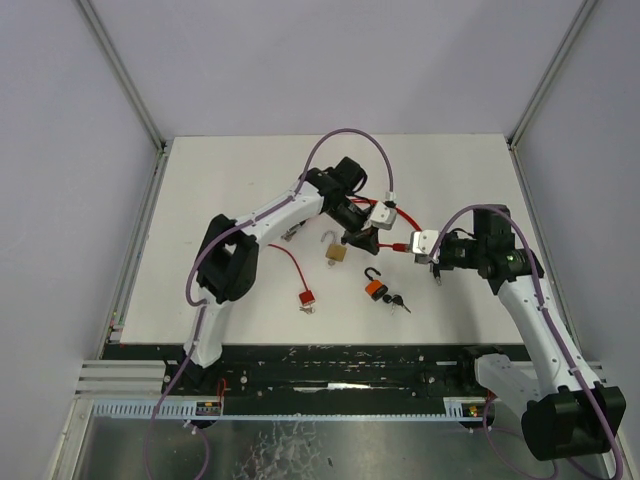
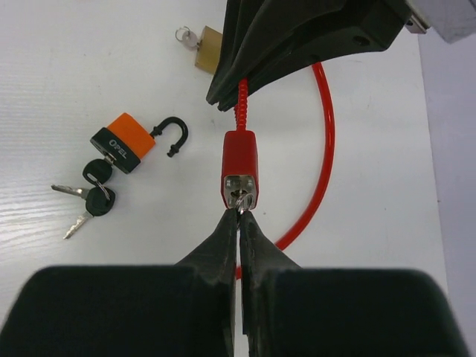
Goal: Lock with the key
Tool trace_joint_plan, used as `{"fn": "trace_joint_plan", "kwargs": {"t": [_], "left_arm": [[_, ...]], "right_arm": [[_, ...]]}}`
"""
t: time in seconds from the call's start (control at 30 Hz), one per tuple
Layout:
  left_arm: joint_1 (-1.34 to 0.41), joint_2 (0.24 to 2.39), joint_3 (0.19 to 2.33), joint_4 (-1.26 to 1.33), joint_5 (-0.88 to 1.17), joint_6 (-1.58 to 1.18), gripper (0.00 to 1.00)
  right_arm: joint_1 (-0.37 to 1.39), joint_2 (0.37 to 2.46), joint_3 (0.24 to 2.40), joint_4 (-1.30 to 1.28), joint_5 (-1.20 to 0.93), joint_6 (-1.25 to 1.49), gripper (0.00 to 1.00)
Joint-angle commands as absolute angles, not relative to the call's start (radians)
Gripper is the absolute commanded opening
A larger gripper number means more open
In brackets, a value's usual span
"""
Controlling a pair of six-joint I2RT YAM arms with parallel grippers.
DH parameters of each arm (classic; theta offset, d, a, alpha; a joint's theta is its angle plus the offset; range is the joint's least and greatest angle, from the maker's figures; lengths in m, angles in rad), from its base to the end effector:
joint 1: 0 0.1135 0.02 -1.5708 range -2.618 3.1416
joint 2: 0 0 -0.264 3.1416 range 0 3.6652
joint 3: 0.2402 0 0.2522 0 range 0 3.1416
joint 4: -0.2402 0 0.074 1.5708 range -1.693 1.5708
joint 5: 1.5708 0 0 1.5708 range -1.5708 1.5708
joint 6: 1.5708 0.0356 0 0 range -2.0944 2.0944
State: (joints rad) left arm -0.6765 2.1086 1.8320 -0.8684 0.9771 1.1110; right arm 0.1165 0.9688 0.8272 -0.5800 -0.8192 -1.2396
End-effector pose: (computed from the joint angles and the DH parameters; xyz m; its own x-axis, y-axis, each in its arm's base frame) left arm 0.3293 -0.3023 0.2455 0.2380 0.4518 -0.8598 0.9103 -0.4125 0.0352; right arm 0.1909 0.0485 0.2910 0.3769 -0.6060 -0.7005 -0.8234 0.1272 -0.5530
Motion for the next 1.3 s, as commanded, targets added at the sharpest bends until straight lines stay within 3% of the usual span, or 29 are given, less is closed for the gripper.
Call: {"fn": "trace_joint_plan", "kwargs": {"t": [0.0,0.57,1.13,1.2,1.27], "left_arm": [[-0.667,2.169,1.941,-1.020,1.088,1.164,0.00],[-0.632,2.229,2.007,-1.060,1.086,1.135,0.00],[-0.607,2.175,1.921,-0.944,1.029,1.044,0.00],[-0.606,2.151,1.892,-0.909,1.029,1.028,0.00],[-0.606,2.126,1.863,-0.878,1.022,1.011,0.00]], "right_arm": [[0.113,0.941,0.835,-0.537,-0.731,-1.268,0.00],[0.094,0.937,0.879,-0.617,-0.862,-1.245,0.00],[-0.040,0.969,0.968,-0.689,-1.030,-1.136,0.00],[-0.045,0.981,0.957,-0.669,-1.026,-1.102,0.04],[-0.059,0.986,0.956,-0.642,-1.028,-1.055,0.24]]}}
